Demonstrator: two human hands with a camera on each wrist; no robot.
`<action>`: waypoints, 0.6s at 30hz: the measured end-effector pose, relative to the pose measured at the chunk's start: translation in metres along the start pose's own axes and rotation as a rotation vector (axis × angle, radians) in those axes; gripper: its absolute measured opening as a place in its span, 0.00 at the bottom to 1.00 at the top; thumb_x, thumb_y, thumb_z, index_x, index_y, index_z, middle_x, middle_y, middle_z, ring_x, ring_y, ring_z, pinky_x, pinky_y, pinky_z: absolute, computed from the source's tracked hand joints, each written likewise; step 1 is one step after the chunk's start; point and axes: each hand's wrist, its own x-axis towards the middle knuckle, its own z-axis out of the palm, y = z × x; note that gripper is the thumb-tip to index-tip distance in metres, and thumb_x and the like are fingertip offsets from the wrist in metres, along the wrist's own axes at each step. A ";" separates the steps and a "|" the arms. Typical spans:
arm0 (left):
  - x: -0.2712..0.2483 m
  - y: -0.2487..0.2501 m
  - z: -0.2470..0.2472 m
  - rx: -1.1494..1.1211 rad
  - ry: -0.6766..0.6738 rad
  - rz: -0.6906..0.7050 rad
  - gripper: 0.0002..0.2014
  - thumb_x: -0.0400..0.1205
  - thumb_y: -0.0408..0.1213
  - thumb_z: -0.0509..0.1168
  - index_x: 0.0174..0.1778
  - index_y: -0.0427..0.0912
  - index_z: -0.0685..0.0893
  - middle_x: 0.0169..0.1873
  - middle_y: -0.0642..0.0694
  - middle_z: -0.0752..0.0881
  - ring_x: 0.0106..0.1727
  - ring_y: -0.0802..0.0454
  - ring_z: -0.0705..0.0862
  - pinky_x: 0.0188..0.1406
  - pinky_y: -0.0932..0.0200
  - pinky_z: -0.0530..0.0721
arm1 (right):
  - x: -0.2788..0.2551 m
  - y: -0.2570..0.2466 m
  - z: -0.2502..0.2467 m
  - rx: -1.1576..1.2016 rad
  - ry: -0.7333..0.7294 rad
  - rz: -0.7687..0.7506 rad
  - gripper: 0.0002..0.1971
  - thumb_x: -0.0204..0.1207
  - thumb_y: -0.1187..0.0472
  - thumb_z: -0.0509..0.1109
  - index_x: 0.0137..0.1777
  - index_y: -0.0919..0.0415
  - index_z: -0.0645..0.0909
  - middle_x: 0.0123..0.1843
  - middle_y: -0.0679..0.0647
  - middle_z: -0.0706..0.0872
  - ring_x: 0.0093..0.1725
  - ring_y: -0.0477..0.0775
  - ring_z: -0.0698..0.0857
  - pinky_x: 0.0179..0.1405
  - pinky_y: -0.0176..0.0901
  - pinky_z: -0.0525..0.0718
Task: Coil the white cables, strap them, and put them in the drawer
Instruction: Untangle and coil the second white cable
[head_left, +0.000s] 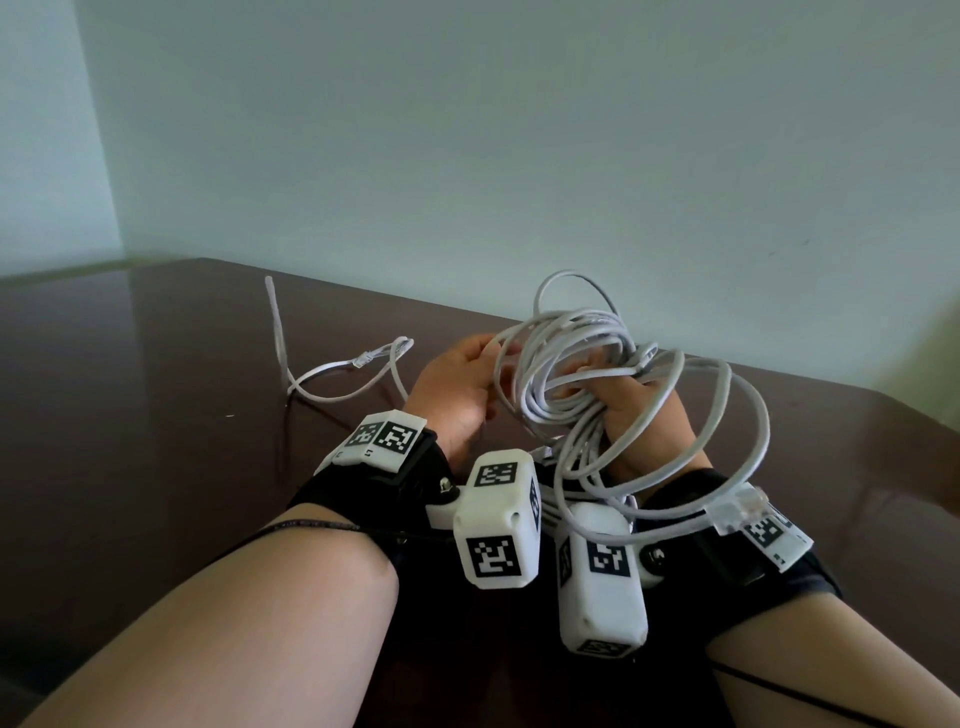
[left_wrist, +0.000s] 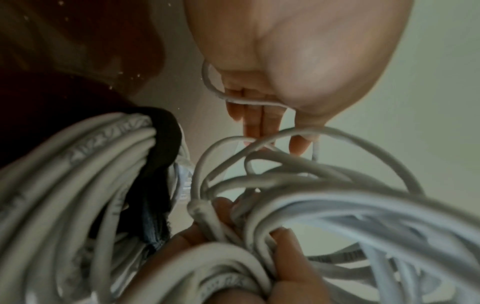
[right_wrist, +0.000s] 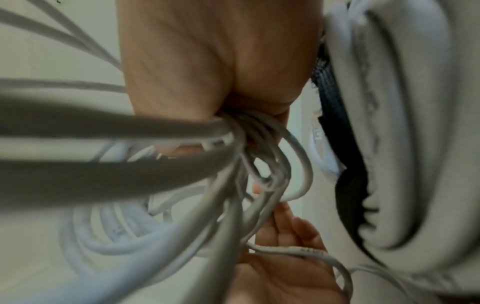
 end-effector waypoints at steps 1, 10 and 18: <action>0.000 -0.001 -0.001 0.033 0.004 -0.001 0.09 0.85 0.38 0.62 0.42 0.47 0.87 0.36 0.40 0.87 0.34 0.45 0.78 0.37 0.52 0.76 | -0.001 -0.001 0.003 0.010 -0.011 -0.010 0.23 0.84 0.71 0.56 0.29 0.62 0.83 0.20 0.50 0.84 0.21 0.41 0.83 0.30 0.34 0.83; 0.005 -0.001 -0.003 -0.225 0.085 -0.059 0.09 0.86 0.34 0.59 0.44 0.34 0.81 0.29 0.41 0.73 0.16 0.57 0.69 0.18 0.64 0.73 | -0.018 -0.008 0.003 -0.276 0.174 -0.161 0.08 0.77 0.67 0.63 0.36 0.63 0.74 0.28 0.56 0.74 0.28 0.54 0.75 0.25 0.39 0.74; 0.000 0.003 -0.008 -0.077 -0.016 -0.082 0.08 0.82 0.33 0.64 0.53 0.41 0.87 0.40 0.40 0.90 0.44 0.41 0.87 0.52 0.49 0.87 | -0.023 -0.011 0.005 -0.147 0.021 -0.164 0.11 0.79 0.77 0.59 0.40 0.64 0.78 0.26 0.53 0.86 0.28 0.48 0.86 0.31 0.39 0.87</action>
